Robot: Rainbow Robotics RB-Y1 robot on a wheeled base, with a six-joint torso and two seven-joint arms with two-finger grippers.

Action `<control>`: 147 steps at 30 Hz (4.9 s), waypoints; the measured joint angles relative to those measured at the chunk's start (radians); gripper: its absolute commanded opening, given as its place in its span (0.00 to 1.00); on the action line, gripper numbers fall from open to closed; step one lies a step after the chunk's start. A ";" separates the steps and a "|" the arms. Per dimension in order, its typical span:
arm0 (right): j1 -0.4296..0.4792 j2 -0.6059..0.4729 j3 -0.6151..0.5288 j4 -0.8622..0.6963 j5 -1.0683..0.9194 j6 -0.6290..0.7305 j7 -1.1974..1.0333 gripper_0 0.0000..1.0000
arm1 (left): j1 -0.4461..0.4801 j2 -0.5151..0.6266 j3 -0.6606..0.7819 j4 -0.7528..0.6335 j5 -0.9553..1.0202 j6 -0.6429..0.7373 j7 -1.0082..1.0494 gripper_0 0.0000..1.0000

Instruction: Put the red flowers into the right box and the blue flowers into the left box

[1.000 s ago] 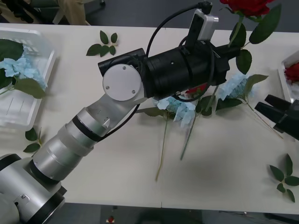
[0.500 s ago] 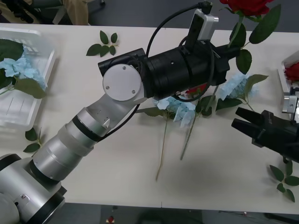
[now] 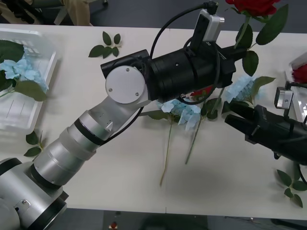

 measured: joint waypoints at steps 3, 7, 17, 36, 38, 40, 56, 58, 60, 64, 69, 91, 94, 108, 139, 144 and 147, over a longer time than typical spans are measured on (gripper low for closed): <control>-0.011 0.006 0.013 0.000 0.005 -0.028 0.000 0.87 | 0.000 0.000 0.000 0.000 0.000 0.000 0.000 0.00; -0.026 0.006 0.068 0.000 0.017 -0.085 0.000 0.87 | 0.000 0.000 0.000 0.000 0.000 0.000 0.000 0.00; -0.085 0.006 0.173 0.000 0.039 -0.166 0.000 0.87 | 0.000 0.000 0.000 0.000 0.000 0.000 0.000 0.00; -0.098 0.006 0.186 0.001 0.060 -0.189 0.000 0.00 | 0.000 0.000 0.000 0.000 0.000 0.000 0.000 0.00; -0.098 0.006 0.186 0.001 0.060 -0.189 0.000 0.00 | 0.000 0.000 0.000 0.000 0.000 0.000 0.000 0.00; -0.098 0.006 0.186 0.001 0.060 -0.189 0.000 0.00 | 0.000 0.000 0.000 0.001 0.000 0.000 0.000 0.00; -0.098 0.006 0.187 0.001 0.060 -0.216 0.000 0.00 | 0.000 0.000 0.000 0.001 0.000 0.000 0.000 1.00; -0.098 0.006 0.187 0.001 0.060 -0.227 0.000 0.00 | 0.000 0.000 0.000 0.001 0.000 0.000 0.000 1.00; -0.098 0.006 0.186 0.001 0.060 -0.226 0.000 0.00 | 0.000 0.000 0.000 0.001 0.000 0.000 0.000 1.00; -0.098 0.006 0.185 0.001 0.061 -0.226 0.000 0.00 | 0.000 0.000 0.000 0.001 0.000 0.000 0.000 1.00; -0.098 0.006 0.152 0.001 0.113 -0.226 0.000 0.00 | 0.000 0.000 0.000 0.001 0.000 0.000 0.000 1.00; -0.096 -0.037 -0.276 0.002 0.605 -0.068 -0.035 0.00 | 0.000 0.000 0.000 0.001 0.000 0.000 0.000 1.00; -0.093 -0.067 -0.275 0.002 0.678 -0.097 -0.205 0.00 | 0.000 0.000 0.000 0.001 0.000 0.000 0.000 1.00; -0.055 -0.231 -0.278 0.002 1.052 -0.141 -0.740 0.00 | 0.029 0.000 0.001 0.005 0.000 -0.015 0.000 1.00; -0.136 -0.384 -0.119 0.128 1.685 -0.132 -1.082 0.00 | 0.175 0.307 0.078 0.083 0.128 0.197 0.000 1.00; -0.135 -0.406 -0.066 0.147 1.685 -0.134 -1.082 0.00 | 0.175 0.299 0.254 0.094 -0.052 0.447 0.029 1.00; -0.135 -0.407 -0.065 0.148 1.685 -0.134 -1.081 0.00 | 0.175 0.261 0.383 0.088 -0.154 0.594 0.095 1.00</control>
